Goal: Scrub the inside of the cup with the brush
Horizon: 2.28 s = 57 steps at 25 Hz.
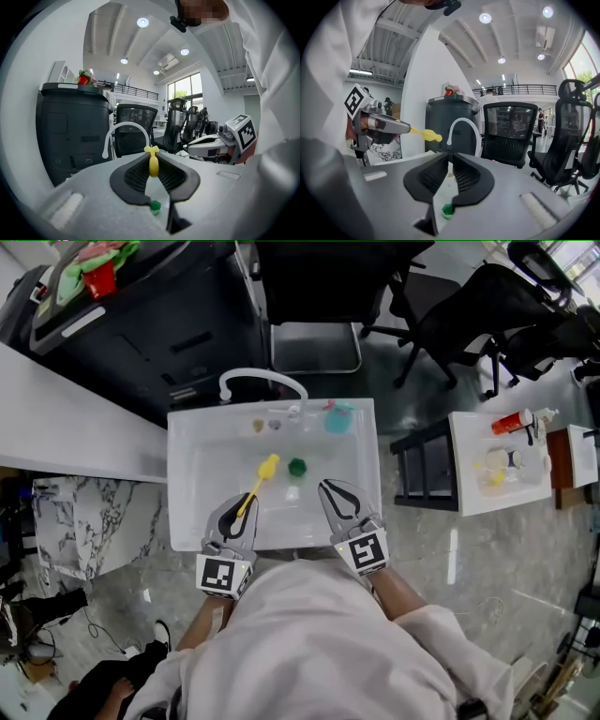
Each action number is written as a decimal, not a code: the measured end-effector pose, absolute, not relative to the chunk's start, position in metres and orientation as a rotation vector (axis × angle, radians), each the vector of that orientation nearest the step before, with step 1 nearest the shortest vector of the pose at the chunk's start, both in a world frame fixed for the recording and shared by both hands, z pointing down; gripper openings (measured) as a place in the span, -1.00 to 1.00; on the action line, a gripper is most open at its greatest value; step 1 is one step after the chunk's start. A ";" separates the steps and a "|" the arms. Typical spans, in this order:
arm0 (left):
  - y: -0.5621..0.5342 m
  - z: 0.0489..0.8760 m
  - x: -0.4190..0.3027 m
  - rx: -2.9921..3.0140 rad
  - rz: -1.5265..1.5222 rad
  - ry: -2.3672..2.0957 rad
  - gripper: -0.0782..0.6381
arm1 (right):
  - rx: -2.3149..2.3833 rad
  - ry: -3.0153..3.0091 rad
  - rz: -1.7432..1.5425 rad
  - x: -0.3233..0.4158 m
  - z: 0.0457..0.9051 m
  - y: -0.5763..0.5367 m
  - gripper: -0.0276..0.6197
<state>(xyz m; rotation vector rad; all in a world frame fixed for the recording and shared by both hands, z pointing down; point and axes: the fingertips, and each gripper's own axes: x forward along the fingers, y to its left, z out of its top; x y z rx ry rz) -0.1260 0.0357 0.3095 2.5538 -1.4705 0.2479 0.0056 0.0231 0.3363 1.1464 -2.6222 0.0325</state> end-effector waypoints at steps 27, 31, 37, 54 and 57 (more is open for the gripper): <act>0.014 0.349 -0.135 2.585 0.388 -1.341 -0.67 | 0.791 -2.401 0.104 -0.016 0.483 0.006 0.29; 0.008 0.353 -0.131 2.582 0.419 -1.328 -0.67 | 0.766 -2.380 0.130 -0.015 0.513 0.000 0.29; 0.004 0.369 -0.124 2.576 0.462 -1.297 -0.67 | 0.725 -2.362 0.157 -0.016 0.552 -0.007 0.29; -0.001 0.402 -0.106 2.548 0.556 -1.242 -0.67 | 0.555 -2.309 0.183 -0.019 0.653 -0.013 0.29; 0.000 0.407 -0.105 2.536 0.572 -1.237 -0.67 | 0.525 -2.297 0.177 -0.021 0.669 -0.015 0.29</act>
